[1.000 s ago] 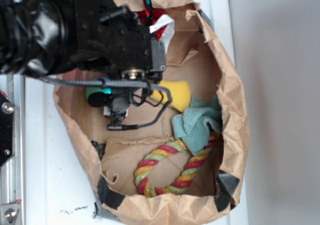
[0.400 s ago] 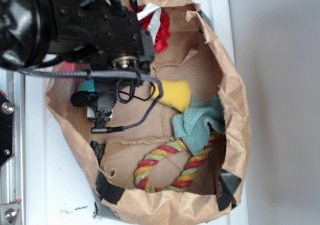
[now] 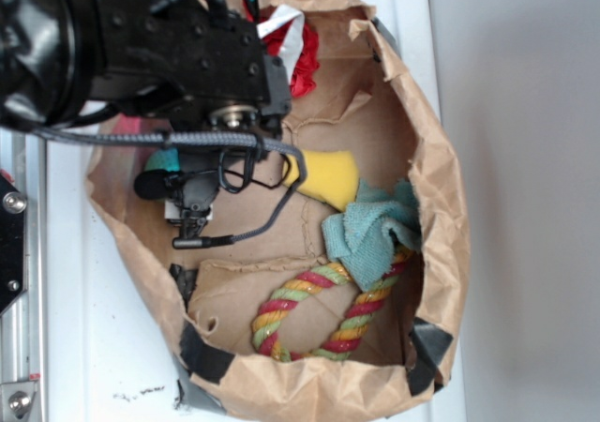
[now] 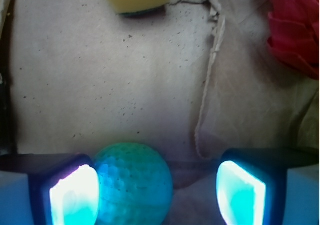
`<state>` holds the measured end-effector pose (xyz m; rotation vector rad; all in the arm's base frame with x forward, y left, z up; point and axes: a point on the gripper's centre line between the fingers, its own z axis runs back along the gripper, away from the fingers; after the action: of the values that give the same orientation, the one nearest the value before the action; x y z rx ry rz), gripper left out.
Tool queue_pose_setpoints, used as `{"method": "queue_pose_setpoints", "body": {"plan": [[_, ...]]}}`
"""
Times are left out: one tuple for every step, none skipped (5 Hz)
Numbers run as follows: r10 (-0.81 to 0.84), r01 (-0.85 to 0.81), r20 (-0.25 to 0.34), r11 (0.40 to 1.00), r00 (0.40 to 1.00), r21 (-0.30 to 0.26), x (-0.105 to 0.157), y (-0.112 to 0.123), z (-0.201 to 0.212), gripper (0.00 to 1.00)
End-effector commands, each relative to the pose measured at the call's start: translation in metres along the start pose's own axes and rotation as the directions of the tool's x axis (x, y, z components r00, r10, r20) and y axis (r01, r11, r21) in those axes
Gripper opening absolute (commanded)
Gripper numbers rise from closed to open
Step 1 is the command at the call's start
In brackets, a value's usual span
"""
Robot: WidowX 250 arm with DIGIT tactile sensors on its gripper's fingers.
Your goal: Grab the green ball.
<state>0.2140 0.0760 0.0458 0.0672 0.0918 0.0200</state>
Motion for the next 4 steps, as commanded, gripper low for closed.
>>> {"method": "queue_pose_setpoints", "body": {"plan": [[-0.047, 0.049, 0.046, 0.998, 0.998, -0.033, -0.006, -0.013, 0.019, 1.00], [-0.057, 0.060, 0.060, 0.998, 0.997, -0.037, -0.009, -0.018, 0.022, 1.00], [-0.064, 0.067, 0.067, 0.997, 0.996, -0.043, -0.010, -0.021, 0.022, 1.00], [-0.067, 0.071, 0.077, 0.997, 0.995, -0.042, -0.009, -0.024, 0.020, 1.00]]}}
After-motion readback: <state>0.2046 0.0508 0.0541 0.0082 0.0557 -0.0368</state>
